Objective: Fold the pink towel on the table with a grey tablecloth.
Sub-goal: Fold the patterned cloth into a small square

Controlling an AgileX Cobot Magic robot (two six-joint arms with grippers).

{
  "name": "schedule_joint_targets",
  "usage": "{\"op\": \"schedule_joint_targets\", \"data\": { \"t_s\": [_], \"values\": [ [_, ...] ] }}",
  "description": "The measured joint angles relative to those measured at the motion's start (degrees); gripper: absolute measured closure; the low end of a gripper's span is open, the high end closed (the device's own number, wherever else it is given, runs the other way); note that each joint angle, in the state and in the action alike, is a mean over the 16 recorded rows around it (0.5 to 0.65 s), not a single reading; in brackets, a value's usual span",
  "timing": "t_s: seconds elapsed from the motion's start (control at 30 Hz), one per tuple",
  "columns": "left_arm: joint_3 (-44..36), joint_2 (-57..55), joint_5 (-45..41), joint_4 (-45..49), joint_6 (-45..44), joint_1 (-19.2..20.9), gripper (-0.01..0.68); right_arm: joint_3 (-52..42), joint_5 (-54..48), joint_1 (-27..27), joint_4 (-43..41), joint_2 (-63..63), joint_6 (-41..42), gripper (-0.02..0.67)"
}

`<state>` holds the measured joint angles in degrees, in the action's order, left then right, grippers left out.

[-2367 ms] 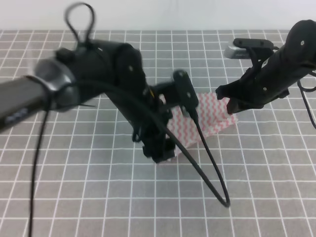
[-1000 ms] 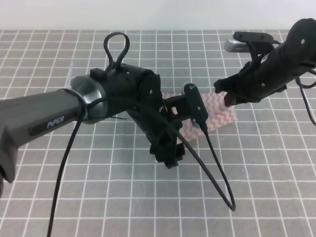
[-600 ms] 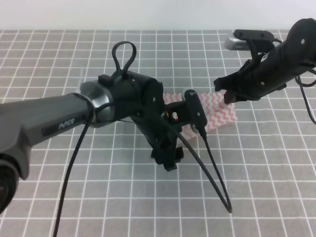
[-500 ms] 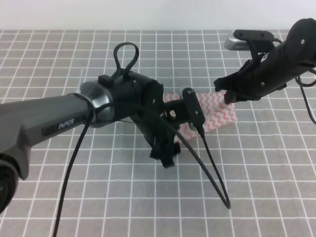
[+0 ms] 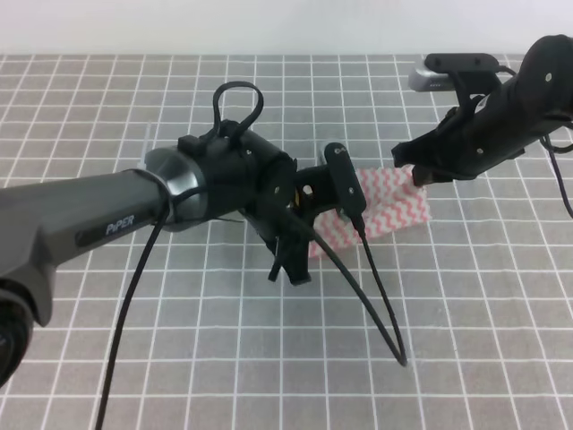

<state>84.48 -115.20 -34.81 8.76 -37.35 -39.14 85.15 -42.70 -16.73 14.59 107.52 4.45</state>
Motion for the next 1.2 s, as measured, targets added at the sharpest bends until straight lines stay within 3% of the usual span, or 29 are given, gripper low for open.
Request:
{"op": "schedule_joint_targets", "data": {
  "t_s": [0.67, 1.2],
  "values": [
    [0.5, -0.4, 7.3, 4.8, 7.9, 0.7, 0.675, 0.0, 2.0, 0.0, -2.0, 3.4, -1.6, 0.665],
    [7.5, -4.5, 5.6, 4.2, 13.6, 1.8, 0.675, 0.0, 6.5, 0.0, -2.8, 3.8, -1.6, 0.666]
  ]
}}
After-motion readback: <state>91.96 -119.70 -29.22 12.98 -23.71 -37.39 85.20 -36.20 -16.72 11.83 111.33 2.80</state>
